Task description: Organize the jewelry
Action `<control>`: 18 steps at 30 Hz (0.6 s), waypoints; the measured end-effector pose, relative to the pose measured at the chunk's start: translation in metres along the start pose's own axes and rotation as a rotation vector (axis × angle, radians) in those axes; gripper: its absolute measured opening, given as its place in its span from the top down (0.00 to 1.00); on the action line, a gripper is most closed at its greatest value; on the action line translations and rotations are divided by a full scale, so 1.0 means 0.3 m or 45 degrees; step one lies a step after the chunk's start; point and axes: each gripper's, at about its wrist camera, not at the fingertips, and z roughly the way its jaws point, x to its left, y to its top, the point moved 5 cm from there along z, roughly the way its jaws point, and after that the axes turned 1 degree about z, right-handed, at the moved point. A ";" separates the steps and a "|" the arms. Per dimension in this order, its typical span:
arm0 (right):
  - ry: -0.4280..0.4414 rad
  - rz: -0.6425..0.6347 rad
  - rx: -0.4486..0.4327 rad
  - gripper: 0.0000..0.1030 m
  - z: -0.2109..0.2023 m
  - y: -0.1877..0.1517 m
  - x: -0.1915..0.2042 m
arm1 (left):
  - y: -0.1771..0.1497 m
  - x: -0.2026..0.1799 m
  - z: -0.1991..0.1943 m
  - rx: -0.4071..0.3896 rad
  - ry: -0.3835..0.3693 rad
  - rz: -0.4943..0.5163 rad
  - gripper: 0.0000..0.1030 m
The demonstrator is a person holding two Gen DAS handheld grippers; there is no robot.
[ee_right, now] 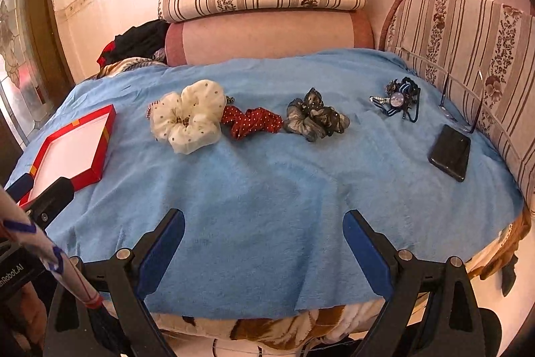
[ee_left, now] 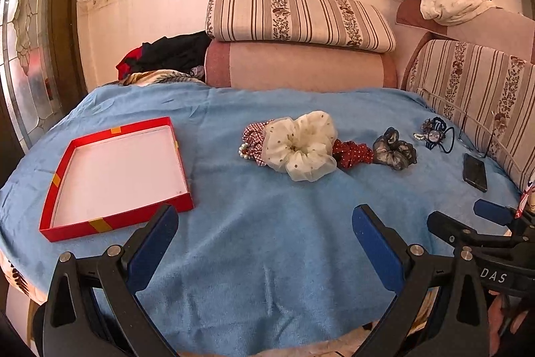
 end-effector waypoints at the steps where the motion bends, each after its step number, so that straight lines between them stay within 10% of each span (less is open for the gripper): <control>1: 0.001 0.002 0.001 0.05 0.002 -0.001 0.000 | 0.001 0.001 0.001 0.001 -0.001 0.003 0.00; 18: 0.018 0.028 0.051 0.05 0.058 -0.005 -0.012 | 0.019 -0.013 0.068 0.063 -0.008 0.003 0.00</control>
